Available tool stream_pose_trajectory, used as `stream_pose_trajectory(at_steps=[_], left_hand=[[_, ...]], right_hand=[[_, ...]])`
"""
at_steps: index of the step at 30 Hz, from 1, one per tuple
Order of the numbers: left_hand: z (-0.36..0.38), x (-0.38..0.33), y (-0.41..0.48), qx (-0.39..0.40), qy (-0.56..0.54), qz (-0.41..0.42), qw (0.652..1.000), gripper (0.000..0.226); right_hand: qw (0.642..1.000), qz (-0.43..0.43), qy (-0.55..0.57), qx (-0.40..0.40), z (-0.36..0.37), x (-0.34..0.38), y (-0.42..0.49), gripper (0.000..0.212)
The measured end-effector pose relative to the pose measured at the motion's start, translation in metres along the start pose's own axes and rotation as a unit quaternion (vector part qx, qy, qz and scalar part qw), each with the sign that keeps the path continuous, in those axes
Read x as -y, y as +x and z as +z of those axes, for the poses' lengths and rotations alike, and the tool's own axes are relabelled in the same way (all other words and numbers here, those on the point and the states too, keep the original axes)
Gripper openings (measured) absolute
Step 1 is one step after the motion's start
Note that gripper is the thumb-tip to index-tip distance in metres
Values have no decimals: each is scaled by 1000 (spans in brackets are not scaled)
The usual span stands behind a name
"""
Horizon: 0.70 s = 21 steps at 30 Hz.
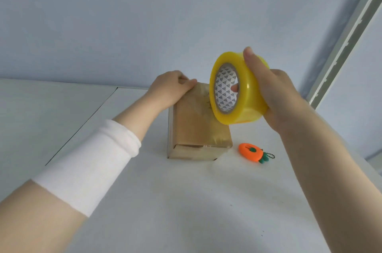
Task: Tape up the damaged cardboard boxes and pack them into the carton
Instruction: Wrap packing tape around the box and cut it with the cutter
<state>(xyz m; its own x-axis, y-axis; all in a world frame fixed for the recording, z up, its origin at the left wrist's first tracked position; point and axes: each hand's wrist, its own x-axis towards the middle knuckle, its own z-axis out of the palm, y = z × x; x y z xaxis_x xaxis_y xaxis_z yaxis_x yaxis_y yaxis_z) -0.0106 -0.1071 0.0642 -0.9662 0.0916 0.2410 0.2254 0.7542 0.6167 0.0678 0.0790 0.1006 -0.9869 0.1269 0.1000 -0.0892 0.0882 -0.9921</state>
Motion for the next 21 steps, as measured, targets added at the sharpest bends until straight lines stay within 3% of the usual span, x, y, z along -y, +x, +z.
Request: stream_pose_trajectory(at_steps=[2,5,9,13,17,21], left_hand=[[13,-3,8,22,1,35,999,31],[34,7,17,57,3,1,998,30],[42,26,25,56,-68,-50,995,26],[45,30,26,41,-90,-48,994,25],[44,28,26,35,-93,-51,994,26],[44,30,26,26,-106,-50,993,26]], right_hand=[[1000,17,-5,-11,6,-3,19,62],[998,54,-27,-19,15,-6,40,73],[998,66,11,14,17,-11,53,70],[992,-29,62,109,23,-47,31,45],[996,-67,56,24,36,-41,13,30],[995,-67,65,-29,25,-40,-23,44]])
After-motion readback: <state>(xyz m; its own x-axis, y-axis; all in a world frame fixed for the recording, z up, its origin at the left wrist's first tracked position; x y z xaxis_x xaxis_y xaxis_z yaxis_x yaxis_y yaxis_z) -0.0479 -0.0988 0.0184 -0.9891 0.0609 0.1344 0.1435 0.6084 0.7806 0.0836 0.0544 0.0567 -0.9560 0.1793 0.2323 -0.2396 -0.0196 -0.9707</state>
